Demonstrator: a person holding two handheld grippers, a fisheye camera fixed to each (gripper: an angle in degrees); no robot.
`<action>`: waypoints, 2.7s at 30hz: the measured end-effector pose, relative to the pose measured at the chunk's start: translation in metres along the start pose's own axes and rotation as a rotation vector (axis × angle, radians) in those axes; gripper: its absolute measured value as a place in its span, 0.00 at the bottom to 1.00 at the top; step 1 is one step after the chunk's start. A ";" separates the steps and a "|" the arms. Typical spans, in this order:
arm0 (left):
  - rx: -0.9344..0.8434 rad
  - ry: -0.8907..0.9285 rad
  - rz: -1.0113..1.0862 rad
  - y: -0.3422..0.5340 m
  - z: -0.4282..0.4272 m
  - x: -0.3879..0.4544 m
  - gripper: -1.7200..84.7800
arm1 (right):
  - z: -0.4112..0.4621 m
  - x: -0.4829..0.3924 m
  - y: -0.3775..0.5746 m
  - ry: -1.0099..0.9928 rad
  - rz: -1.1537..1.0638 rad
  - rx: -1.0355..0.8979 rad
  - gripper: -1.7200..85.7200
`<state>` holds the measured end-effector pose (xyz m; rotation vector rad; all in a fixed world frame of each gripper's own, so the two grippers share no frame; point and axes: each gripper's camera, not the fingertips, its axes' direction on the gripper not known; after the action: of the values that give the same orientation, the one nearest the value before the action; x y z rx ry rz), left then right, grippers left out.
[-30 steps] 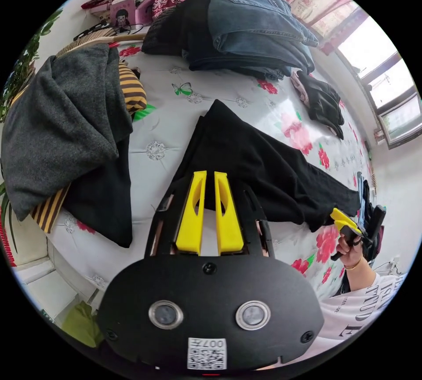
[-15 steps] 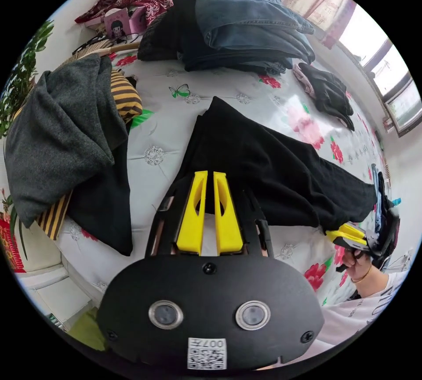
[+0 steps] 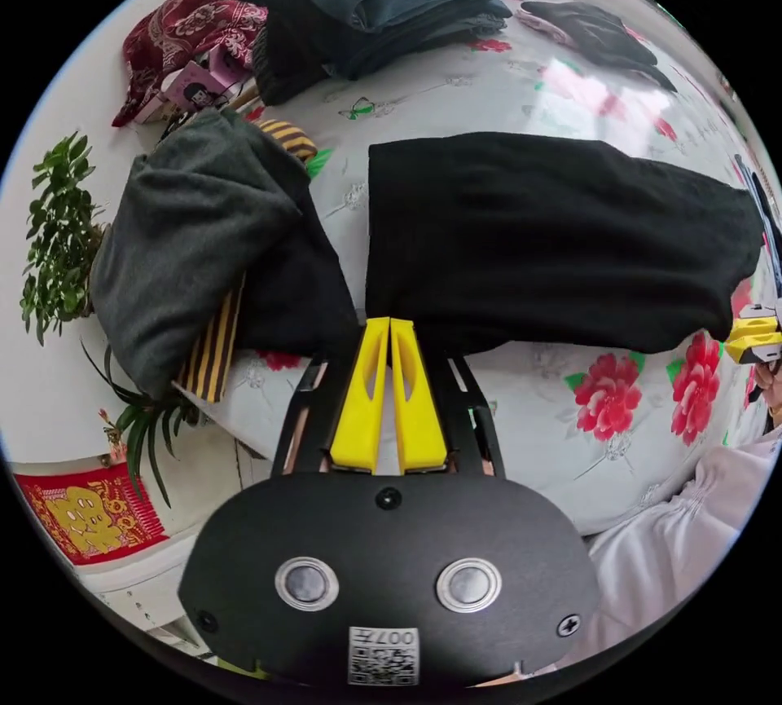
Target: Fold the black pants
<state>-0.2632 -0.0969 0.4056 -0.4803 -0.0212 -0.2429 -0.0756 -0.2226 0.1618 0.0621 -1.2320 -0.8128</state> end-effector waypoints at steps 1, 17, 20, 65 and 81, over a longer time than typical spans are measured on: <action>-0.004 0.015 -0.017 0.006 -0.001 -0.003 0.01 | 0.000 -0.002 0.002 0.002 -0.001 0.001 0.04; 0.215 0.188 0.117 -0.078 -0.031 0.061 0.07 | -0.068 0.067 -0.053 0.488 0.151 0.205 0.06; 0.180 0.133 0.136 -0.100 -0.001 0.076 0.05 | -0.054 0.076 -0.073 0.607 0.137 0.182 0.05; 0.114 0.303 0.470 -0.055 -0.019 0.169 0.02 | -0.241 0.151 0.246 0.466 1.037 0.982 0.05; 0.149 0.357 -0.276 -0.011 -0.011 0.005 0.06 | -0.233 0.189 0.256 0.232 1.187 1.053 0.05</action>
<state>-0.2612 -0.1128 0.4013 -0.2788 0.2430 -0.5907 0.2725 -0.2342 0.3463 0.2360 -1.0972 0.8799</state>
